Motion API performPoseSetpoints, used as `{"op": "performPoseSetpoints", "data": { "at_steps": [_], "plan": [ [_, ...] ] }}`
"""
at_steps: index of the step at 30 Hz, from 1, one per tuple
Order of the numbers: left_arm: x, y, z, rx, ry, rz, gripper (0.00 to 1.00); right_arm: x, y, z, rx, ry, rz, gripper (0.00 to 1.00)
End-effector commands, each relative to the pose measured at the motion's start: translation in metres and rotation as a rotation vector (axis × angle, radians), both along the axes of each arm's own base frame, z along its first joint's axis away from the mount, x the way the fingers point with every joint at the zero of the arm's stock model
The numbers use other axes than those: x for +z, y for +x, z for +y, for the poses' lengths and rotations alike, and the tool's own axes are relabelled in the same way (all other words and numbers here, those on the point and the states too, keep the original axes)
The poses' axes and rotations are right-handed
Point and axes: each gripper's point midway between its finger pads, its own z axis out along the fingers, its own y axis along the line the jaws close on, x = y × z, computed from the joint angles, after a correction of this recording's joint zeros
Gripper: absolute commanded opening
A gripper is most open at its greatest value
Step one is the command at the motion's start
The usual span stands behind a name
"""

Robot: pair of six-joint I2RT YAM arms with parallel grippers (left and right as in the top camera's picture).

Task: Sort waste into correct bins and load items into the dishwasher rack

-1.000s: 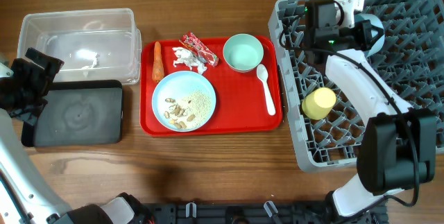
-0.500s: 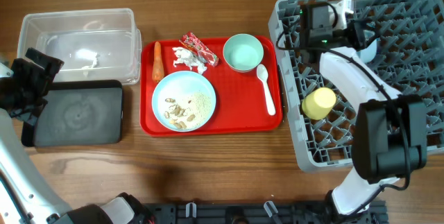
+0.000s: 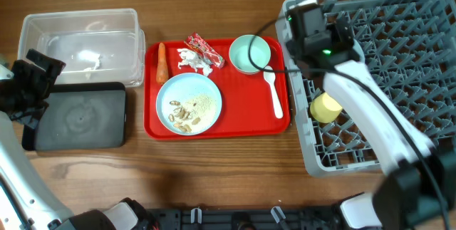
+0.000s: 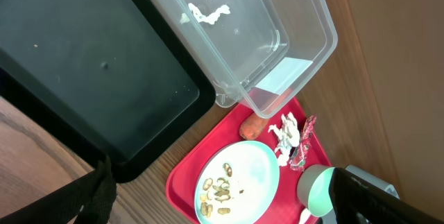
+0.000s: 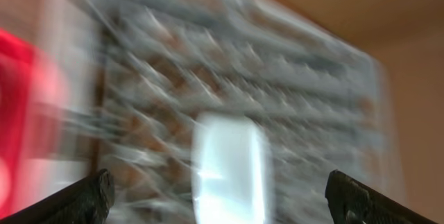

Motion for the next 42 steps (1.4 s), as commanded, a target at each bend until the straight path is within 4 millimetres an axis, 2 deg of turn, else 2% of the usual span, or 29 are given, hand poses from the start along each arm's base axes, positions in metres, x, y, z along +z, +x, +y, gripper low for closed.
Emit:
{"op": "performPoseSetpoints", "data": {
  "at_steps": [1,3,5,8,10,12,14,16,21,26,31,36,38,42],
  "plan": [
    [0.001,-0.002,0.003,0.011,0.011,-0.001,1.0,0.047,-0.029,0.107,0.246,0.605,0.009,0.84],
    [0.001,-0.002,0.003,0.011,0.011,-0.001,1.0,0.048,-0.04,0.128,0.233,0.766,0.067,0.65],
    [0.001,-0.002,0.003,0.011,0.011,-0.001,1.0,0.037,-0.045,0.138,0.159,0.87,0.124,0.56],
    [0.001,-0.002,0.003,0.011,0.011,-0.001,1.0,0.004,-0.049,0.146,0.015,0.943,0.218,0.52],
    [0.001,-0.001,0.002,0.01,0.011,-0.001,1.0,-0.023,-0.043,0.145,-0.1,0.95,0.254,0.52],
    [0.001,-0.001,0.002,0.01,0.011,-0.001,1.0,-0.048,-0.035,0.134,-0.226,0.914,0.248,0.47],
    [0.001,-0.002,0.002,0.01,0.011,-0.001,1.0,-0.07,-0.023,0.116,-0.354,0.851,0.198,0.48],
    [0.001,-0.001,0.002,0.01,0.011,-0.001,1.0,-0.085,-0.015,0.11,-0.377,0.804,0.173,0.48],
    [0.001,-0.002,0.002,0.01,0.011,-0.001,1.0,-0.126,-0.004,0.112,-0.402,0.775,0.204,0.49],
    [0.001,-0.002,0.003,0.011,0.011,-0.001,1.0,-0.157,-0.003,0.105,-0.444,0.72,0.224,0.46],
    [0.001,-0.002,0.003,0.011,0.011,-0.001,1.0,-0.161,0.002,0.099,-0.493,0.755,0.212,0.43],
    [0.001,-0.002,0.002,0.01,0.011,-0.001,1.0,-0.167,0.003,0.1,-0.538,0.797,0.222,0.13],
    [0.001,-0.001,0.002,0.01,0.011,-0.001,1.0,-0.166,0.004,0.104,-0.53,0.82,0.229,0.04],
    [0.001,-0.002,0.003,0.011,0.011,-0.001,1.0,-0.147,0.008,0.113,-0.451,0.848,0.227,0.04]
  ]
}}
